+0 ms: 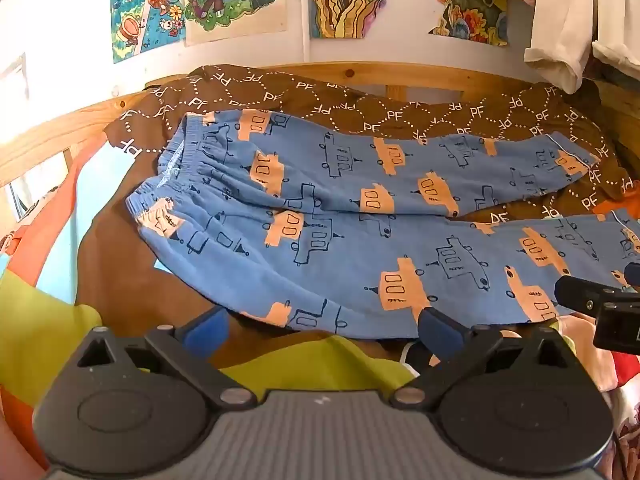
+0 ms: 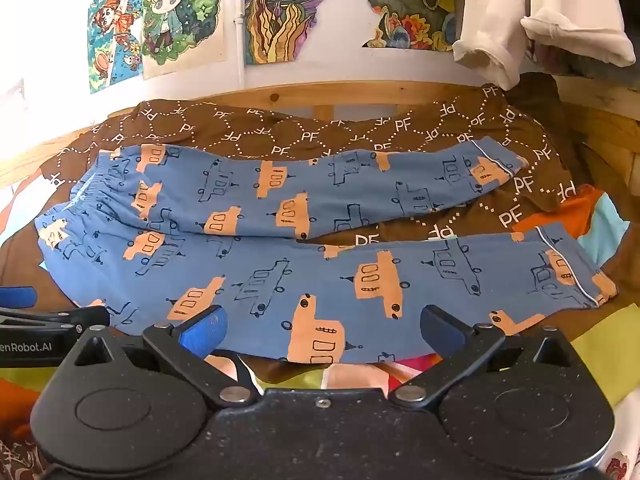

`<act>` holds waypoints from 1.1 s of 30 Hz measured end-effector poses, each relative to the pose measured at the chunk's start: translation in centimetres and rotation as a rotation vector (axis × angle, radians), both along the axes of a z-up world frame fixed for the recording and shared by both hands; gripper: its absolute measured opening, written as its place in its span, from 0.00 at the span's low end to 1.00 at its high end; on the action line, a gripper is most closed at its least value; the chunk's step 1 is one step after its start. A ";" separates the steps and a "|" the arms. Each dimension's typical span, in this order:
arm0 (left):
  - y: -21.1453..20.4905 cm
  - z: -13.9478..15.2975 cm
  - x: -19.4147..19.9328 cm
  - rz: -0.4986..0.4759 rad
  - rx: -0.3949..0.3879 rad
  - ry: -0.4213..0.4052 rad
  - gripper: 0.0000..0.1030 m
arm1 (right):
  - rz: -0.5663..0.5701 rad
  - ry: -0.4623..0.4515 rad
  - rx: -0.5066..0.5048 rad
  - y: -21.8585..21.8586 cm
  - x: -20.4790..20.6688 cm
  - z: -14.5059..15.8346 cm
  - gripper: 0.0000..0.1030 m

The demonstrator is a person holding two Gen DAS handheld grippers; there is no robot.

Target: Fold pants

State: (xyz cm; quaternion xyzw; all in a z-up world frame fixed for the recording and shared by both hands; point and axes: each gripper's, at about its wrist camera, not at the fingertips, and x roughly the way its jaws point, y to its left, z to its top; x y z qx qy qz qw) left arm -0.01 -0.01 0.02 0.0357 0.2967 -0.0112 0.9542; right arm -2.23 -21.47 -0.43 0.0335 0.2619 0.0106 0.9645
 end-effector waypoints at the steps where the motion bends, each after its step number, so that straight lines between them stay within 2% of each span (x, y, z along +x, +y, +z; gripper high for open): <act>1: 0.0 0.0 0.0 0.000 -0.002 0.002 1.00 | -0.001 -0.002 0.001 0.0 0.0 0.0 0.99; 33: 0.3 0.0 0.0 -0.002 -0.004 0.002 1.00 | -0.006 0.007 0.003 -0.2 0.0 -0.2 0.99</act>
